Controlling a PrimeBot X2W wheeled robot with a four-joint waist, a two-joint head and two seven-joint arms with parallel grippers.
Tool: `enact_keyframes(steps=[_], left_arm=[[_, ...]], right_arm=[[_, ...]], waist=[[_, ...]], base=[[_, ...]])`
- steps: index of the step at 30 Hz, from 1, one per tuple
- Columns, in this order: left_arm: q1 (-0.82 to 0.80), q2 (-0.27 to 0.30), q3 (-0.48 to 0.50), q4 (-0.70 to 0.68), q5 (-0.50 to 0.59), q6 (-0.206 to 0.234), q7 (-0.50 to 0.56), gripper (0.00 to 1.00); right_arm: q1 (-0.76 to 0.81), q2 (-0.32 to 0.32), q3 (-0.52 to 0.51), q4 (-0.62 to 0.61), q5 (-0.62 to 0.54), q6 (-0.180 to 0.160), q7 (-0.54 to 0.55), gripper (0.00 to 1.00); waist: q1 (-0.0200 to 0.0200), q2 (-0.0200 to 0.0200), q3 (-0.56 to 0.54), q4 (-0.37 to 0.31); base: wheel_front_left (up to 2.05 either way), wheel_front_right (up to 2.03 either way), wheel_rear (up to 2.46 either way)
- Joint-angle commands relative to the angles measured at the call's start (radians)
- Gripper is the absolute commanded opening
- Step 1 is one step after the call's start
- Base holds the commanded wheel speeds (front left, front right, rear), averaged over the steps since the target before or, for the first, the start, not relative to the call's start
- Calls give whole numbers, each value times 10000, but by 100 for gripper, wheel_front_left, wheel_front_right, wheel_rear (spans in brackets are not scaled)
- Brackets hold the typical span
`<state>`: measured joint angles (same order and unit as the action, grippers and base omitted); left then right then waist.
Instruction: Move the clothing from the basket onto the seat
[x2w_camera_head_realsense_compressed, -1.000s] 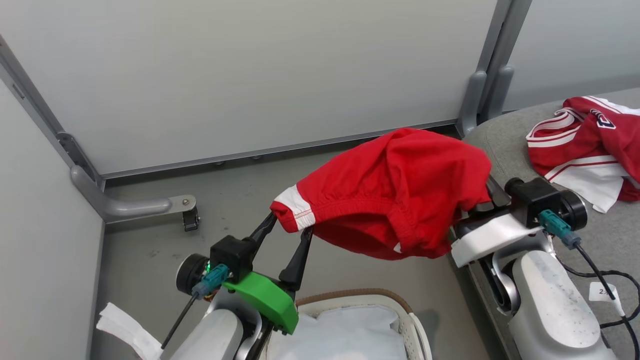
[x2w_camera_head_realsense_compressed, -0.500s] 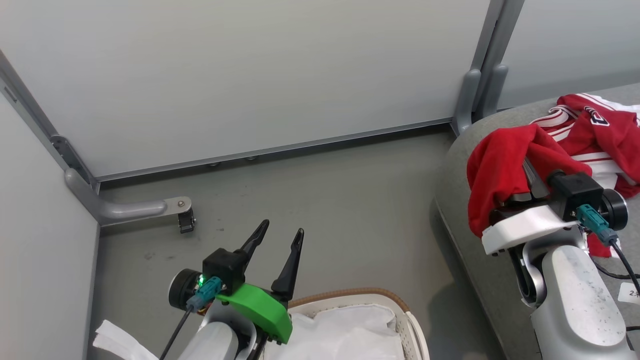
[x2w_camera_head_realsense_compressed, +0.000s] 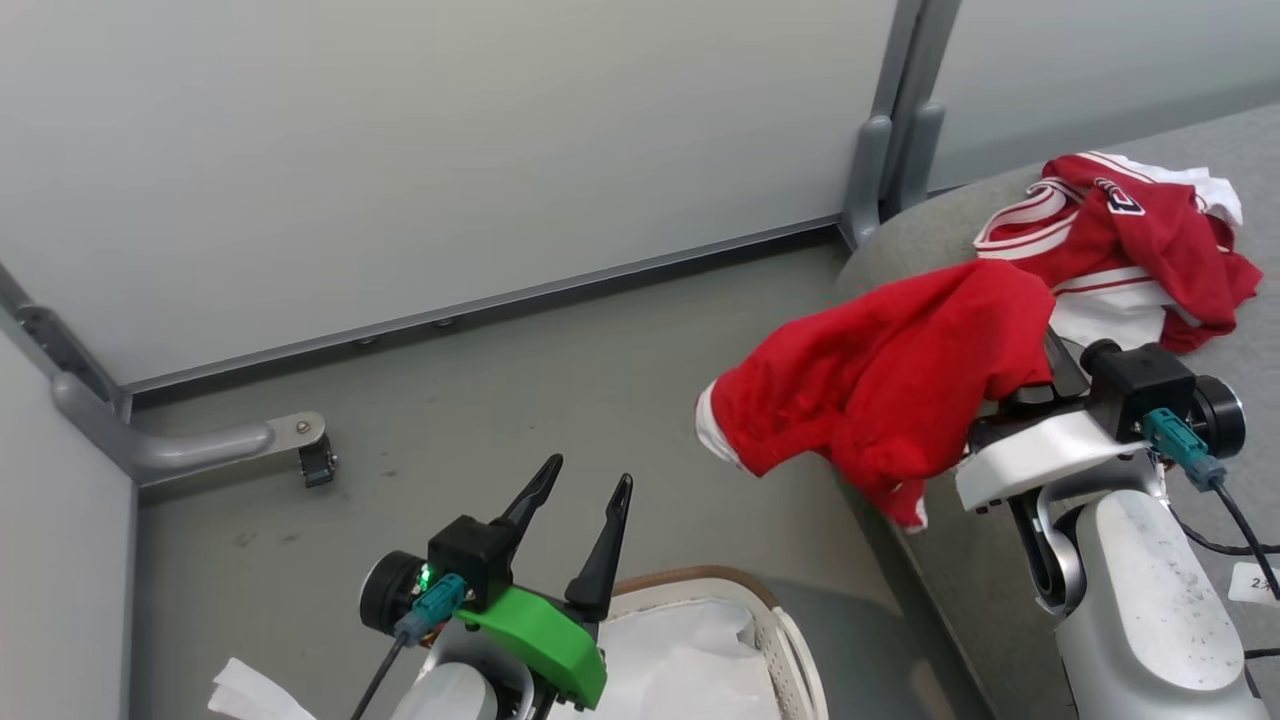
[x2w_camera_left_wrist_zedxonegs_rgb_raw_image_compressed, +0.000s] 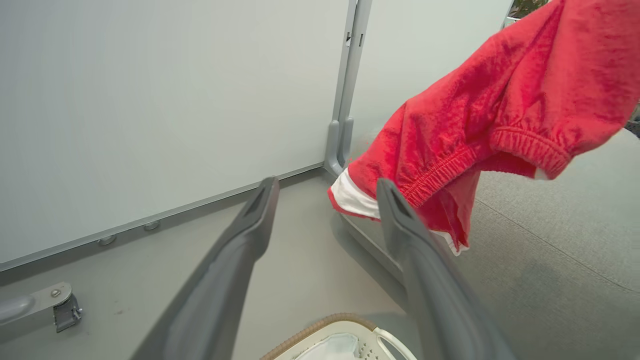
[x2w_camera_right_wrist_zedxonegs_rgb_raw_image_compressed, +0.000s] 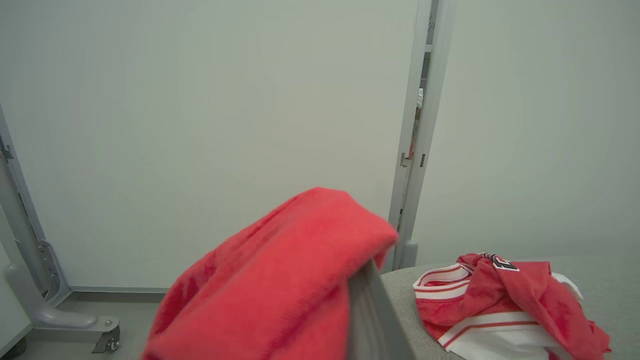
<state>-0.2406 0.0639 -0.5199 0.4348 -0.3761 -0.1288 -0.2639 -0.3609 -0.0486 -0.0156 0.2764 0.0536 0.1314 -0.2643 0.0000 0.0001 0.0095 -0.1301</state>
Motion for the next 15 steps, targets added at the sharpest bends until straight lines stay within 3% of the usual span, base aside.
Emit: enact_keyframes(steps=[1,15], left_arm=[[156,-15,-4,-56,-5,-25,-5,100],[-298,51,-193,-332,277,-26,-5,100]], right_arm=[[-89,-37,56,5,56,-14,-1,0],[-205,-29,200,4,109,-13,-2,0]], waist=[[0,-1,158,-605],[0,-1,941,-3352]], base=[[0,0,0],[0,0,0]])
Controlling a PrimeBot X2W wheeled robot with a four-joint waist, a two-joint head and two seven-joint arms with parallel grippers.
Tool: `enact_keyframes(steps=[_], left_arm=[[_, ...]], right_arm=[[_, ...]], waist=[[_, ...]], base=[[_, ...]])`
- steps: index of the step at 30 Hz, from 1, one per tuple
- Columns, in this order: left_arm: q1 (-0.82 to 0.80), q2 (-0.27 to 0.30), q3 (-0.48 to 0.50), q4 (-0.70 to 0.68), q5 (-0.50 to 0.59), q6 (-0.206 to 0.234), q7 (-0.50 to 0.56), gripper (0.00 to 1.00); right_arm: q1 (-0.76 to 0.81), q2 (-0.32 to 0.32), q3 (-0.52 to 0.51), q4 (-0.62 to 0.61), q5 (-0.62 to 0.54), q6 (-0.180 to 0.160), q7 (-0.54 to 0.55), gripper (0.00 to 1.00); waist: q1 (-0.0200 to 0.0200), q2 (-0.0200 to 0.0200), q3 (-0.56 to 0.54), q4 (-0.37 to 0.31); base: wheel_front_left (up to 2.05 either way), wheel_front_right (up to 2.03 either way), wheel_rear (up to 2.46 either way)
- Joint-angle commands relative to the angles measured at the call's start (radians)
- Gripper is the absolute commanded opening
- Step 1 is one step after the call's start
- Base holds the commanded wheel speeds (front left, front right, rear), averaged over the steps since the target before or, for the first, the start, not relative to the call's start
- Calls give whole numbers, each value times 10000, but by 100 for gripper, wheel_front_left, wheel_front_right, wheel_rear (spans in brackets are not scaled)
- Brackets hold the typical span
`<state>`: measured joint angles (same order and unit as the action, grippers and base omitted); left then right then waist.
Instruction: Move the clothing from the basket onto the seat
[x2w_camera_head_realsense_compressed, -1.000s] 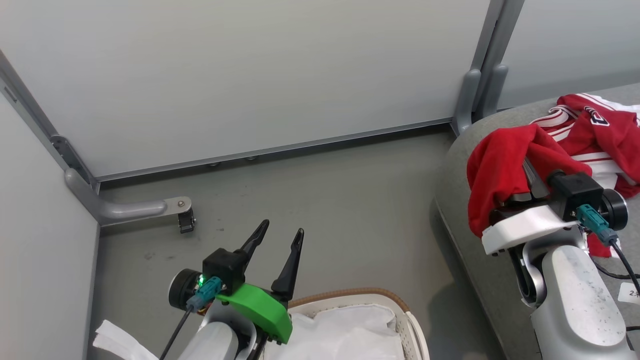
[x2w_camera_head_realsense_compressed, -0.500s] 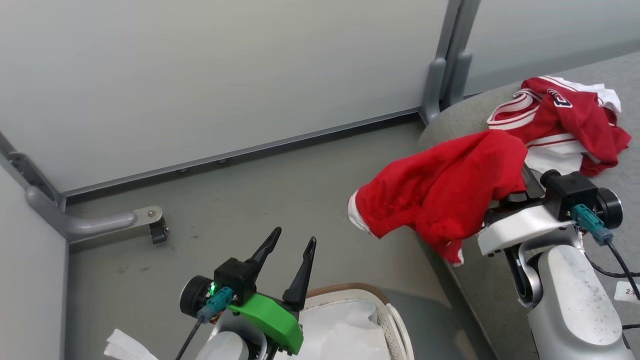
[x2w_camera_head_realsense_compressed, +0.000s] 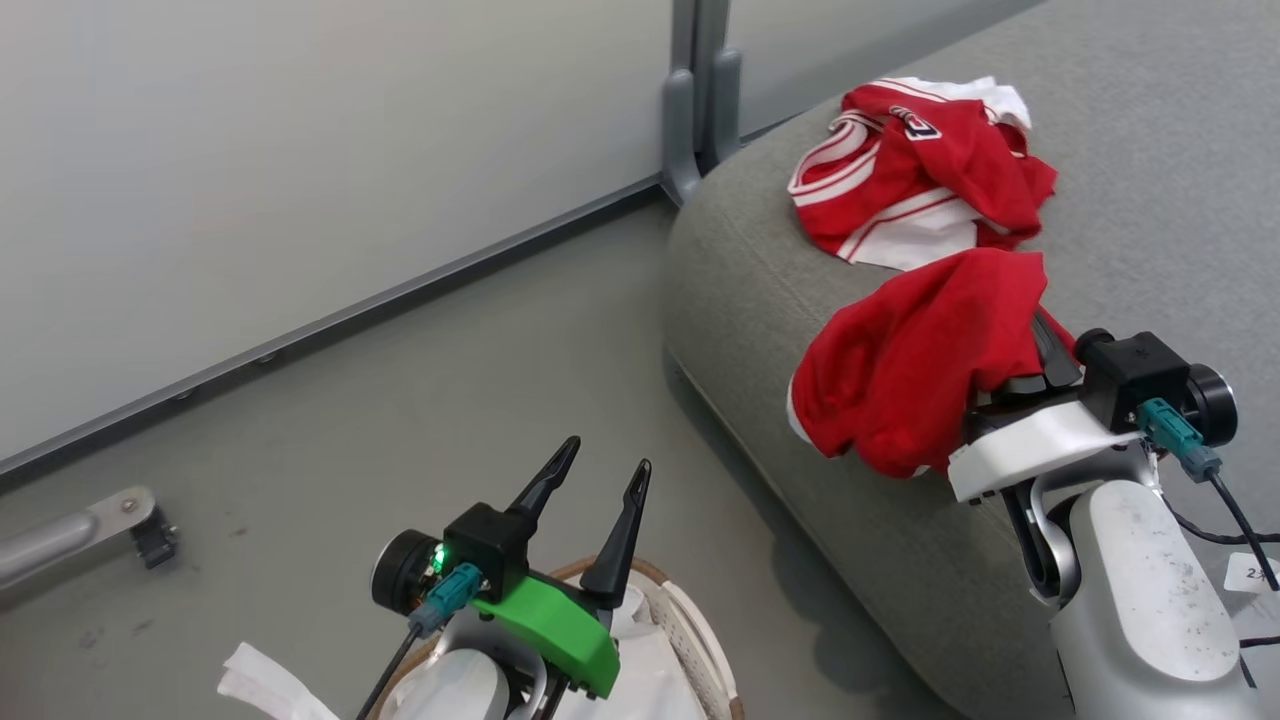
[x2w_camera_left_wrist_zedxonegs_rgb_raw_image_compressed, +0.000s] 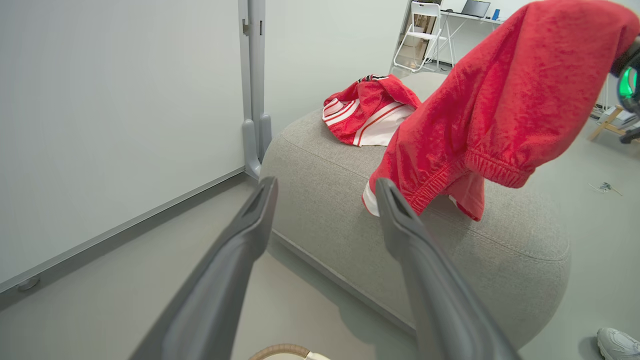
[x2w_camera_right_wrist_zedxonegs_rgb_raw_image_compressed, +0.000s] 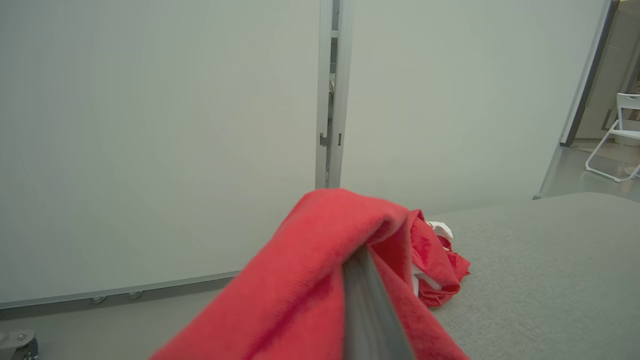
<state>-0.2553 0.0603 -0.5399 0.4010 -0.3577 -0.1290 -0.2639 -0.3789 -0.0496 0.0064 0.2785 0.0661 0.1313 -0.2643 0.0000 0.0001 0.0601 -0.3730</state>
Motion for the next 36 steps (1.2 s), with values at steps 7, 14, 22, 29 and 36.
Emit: enact_keyframes(steps=[7,14,22,29,36], left_arm=[[-294,165,-107,5,160,-24,-7,100],[-496,296,-222,-106,227,-25,-7,100],[-1003,510,-280,-194,332,-25,-7,100],[-1718,758,-399,-325,506,-25,-5,100],[-2484,894,-516,-558,805,-25,-7,100]], right_arm=[[-53,-16,-135,-70,26,-11,-1,0],[-660,-16,-400,-92,-340,-11,-2,0],[-3043,-488,-1137,282,-1452,-12,-1,0],[-6141,-2124,-1994,1234,-1477,-12,-1,0],[-8915,-3924,-2801,2674,-1627,-11,5,0]], waist=[[0,-1,710,-1398],[0,-1,1152,-1255],[0,-1,2127,-583],[0,-1,3394,265],[0,-1,4736,1098]], base=[[0,0,0],[0,0,0],[0,0,0],[0,0,0],[0,0,0]])
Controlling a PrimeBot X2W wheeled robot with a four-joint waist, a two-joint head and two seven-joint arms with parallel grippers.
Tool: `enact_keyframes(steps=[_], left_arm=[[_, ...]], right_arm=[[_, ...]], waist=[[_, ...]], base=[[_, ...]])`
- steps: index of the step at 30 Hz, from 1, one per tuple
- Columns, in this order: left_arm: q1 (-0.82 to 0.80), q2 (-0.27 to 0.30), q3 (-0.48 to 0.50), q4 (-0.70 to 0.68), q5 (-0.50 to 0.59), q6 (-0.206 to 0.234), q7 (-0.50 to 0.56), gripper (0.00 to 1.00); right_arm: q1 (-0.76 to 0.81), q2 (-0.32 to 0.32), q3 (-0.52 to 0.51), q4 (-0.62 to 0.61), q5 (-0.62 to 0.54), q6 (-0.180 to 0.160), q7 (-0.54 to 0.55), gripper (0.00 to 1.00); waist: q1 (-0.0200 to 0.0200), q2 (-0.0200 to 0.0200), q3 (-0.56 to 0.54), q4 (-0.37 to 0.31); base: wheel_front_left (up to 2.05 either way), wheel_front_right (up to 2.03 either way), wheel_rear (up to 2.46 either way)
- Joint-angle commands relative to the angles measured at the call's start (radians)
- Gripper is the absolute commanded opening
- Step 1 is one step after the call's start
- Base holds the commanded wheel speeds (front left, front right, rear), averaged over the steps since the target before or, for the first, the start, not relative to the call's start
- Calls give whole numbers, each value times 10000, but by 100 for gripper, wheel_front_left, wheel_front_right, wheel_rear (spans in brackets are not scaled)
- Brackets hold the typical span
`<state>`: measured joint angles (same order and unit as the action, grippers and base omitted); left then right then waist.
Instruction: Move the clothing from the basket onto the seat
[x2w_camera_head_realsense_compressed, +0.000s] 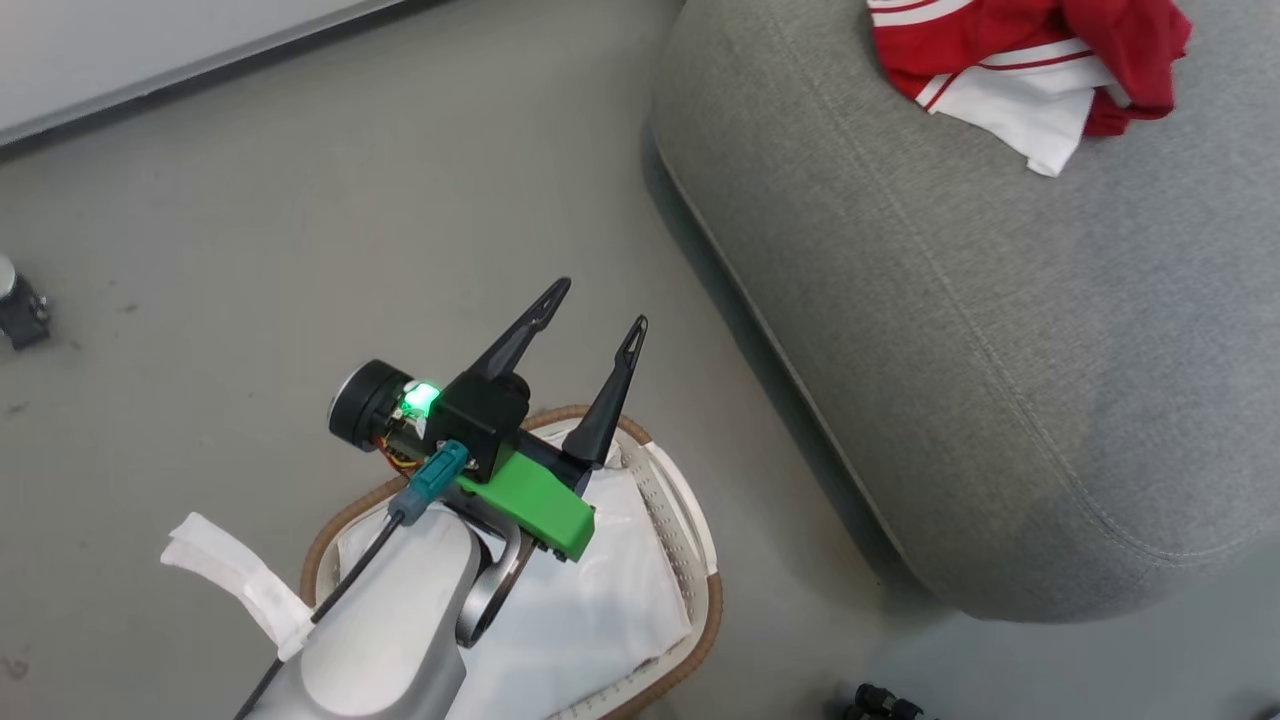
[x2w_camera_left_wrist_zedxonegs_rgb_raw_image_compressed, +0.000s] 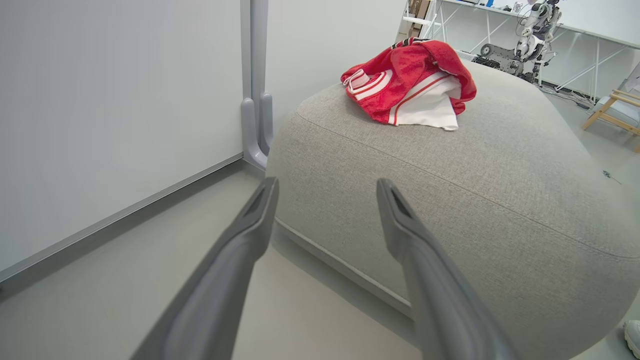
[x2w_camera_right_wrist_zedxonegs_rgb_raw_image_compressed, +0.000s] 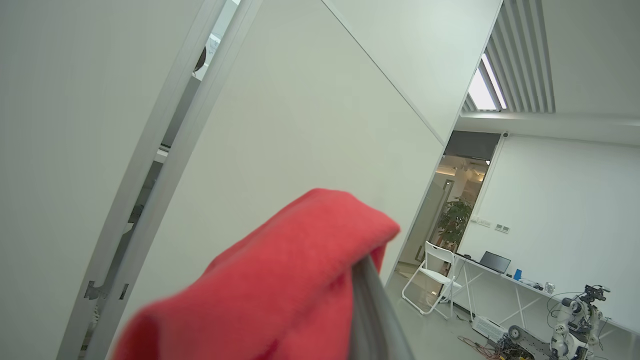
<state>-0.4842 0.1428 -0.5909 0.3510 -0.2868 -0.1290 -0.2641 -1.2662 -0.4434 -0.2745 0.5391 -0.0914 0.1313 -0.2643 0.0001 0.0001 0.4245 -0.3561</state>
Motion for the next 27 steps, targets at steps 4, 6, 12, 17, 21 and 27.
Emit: enact_keyframes(steps=[4,6,12,17,21,27], left_arm=[[-554,121,-26,-177,251,-16,-5,100],[-821,256,33,-356,379,94,-5,100],[-709,382,31,-437,375,206,0,100],[-462,414,73,-400,223,283,12,100],[-384,327,118,-464,94,336,10,100],[-263,200,123,-503,18,309,2,100]], right_arm=[[-604,-626,-81,1070,-361,-12,9,0],[-432,-619,-838,2120,-445,-12,4,0],[693,-65,-1300,2487,-735,-12,2,0],[1816,520,-1305,2408,-633,-12,1,0],[2534,883,-1171,2279,-611,-12,0,0],[3528,1465,-892,1958,-573,-12,1,0]], waist=[[-1,-1,1701,1297],[-1,-1,2307,1568],[-1,-1,2534,1639],[-1,-1,2315,1501],[-1,-1,2025,1371],[-1,-1,1476,1250]], base=[[0,0,0],[0,0,0],[0,0,0],[0,0,0],[0,0,0],[0,0,0]])
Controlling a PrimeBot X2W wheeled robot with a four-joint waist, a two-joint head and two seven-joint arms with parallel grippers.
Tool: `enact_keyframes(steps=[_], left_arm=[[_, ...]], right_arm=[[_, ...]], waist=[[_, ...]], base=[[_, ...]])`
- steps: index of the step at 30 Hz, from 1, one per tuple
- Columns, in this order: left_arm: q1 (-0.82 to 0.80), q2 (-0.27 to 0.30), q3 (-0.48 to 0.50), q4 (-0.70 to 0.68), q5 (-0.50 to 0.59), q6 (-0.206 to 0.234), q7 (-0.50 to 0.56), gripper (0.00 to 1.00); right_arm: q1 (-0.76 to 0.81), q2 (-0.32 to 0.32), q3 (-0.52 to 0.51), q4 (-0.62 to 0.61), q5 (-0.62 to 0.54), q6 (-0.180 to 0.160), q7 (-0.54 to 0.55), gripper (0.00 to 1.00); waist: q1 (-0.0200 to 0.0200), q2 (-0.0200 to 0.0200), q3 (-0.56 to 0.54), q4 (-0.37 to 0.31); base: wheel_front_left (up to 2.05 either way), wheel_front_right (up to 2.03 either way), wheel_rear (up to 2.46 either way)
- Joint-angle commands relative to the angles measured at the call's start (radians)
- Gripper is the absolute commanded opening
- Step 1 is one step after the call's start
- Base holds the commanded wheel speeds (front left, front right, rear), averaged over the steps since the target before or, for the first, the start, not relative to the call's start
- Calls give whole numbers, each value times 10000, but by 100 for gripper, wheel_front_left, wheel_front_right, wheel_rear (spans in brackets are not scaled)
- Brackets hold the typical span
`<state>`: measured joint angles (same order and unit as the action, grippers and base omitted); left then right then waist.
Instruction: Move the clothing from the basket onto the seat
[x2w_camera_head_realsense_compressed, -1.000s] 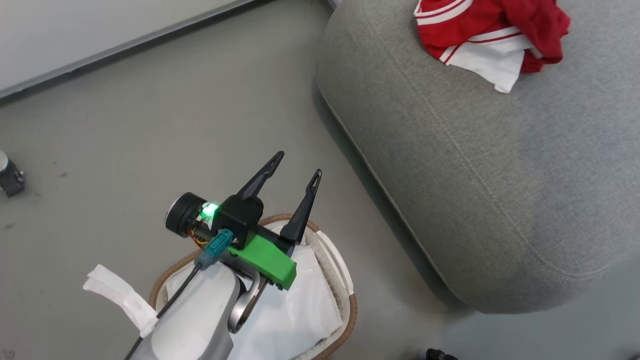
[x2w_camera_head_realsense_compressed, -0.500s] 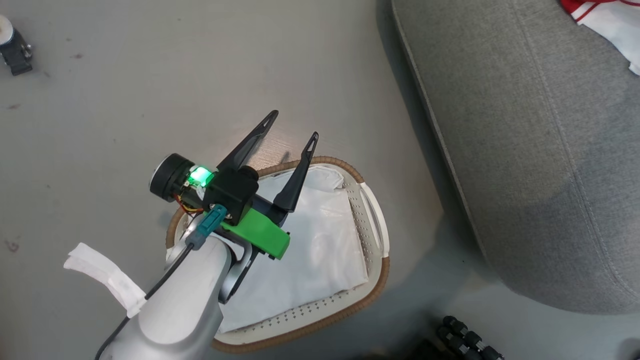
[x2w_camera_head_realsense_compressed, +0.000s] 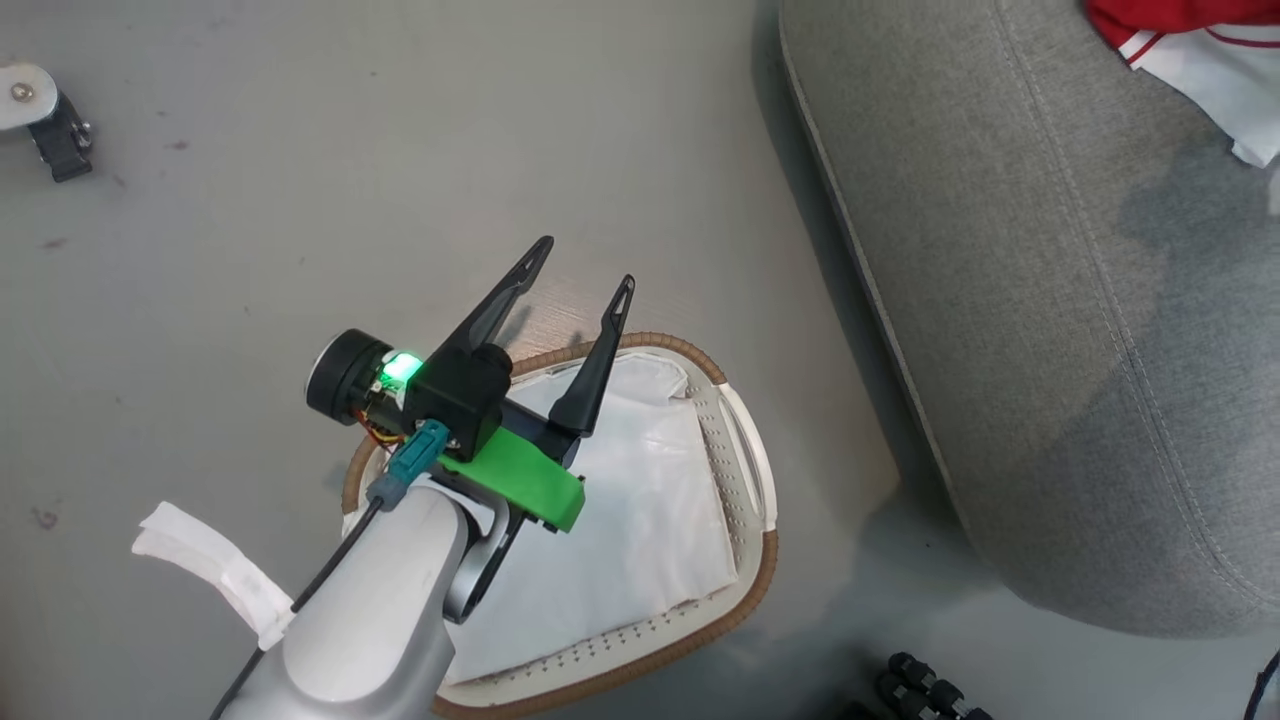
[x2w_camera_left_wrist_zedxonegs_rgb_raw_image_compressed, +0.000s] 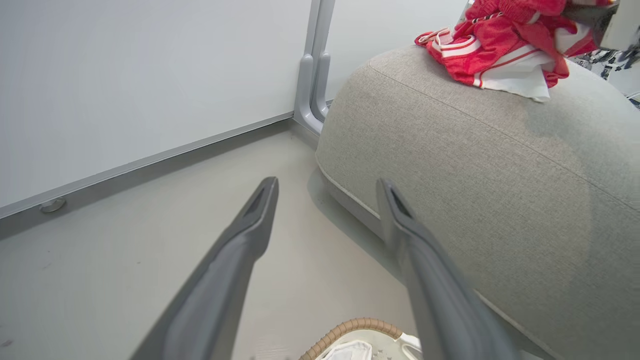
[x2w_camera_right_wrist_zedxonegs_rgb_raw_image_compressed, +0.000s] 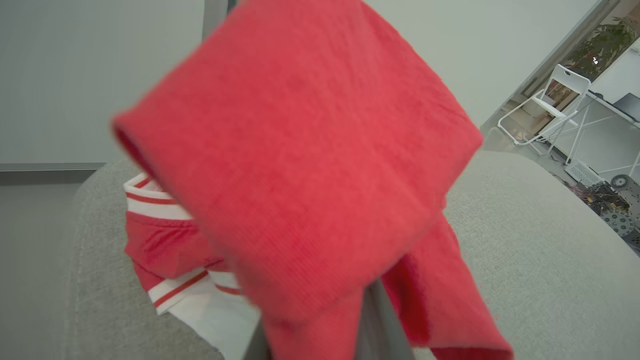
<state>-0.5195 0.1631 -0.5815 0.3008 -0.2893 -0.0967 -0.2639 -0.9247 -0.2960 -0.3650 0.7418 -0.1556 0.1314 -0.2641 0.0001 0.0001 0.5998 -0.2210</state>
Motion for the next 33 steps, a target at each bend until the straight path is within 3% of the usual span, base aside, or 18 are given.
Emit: enact_keyframes(steps=[1,3,6,7,17,33], left_arm=[[136,-81,47,-17,-51,-27,-1,100],[220,-146,41,-23,-140,-72,-2,100],[297,-265,123,58,-322,-76,-3,100],[338,-311,151,105,-378,-87,-4,100],[946,-649,728,562,-767,-79,-5,100],[2554,-906,2981,399,-777,56,-4,100]], right_arm=[[328,77,48,-156,37,-14,-2,0],[653,227,109,-274,-13,-14,-1,0],[1039,394,231,-522,-75,-14,-1,58],[1193,429,292,-626,-77,-14,-2,100],[2454,429,642,-1252,287,-14,-1,100],[3470,769,2272,-1716,870,-14,-1,100]], waist=[[-1,-1,-403,-99],[-1,-1,-635,-89],[-1,-1,-1044,-56],[-1,-1,-1190,-42],[-1,-1,-2733,320],[-1,-1,-4863,1384]], base=[[0,0,0],[0,0,0],[0,0,0],[0,0,0],[0,0,0],[0,0,0]])
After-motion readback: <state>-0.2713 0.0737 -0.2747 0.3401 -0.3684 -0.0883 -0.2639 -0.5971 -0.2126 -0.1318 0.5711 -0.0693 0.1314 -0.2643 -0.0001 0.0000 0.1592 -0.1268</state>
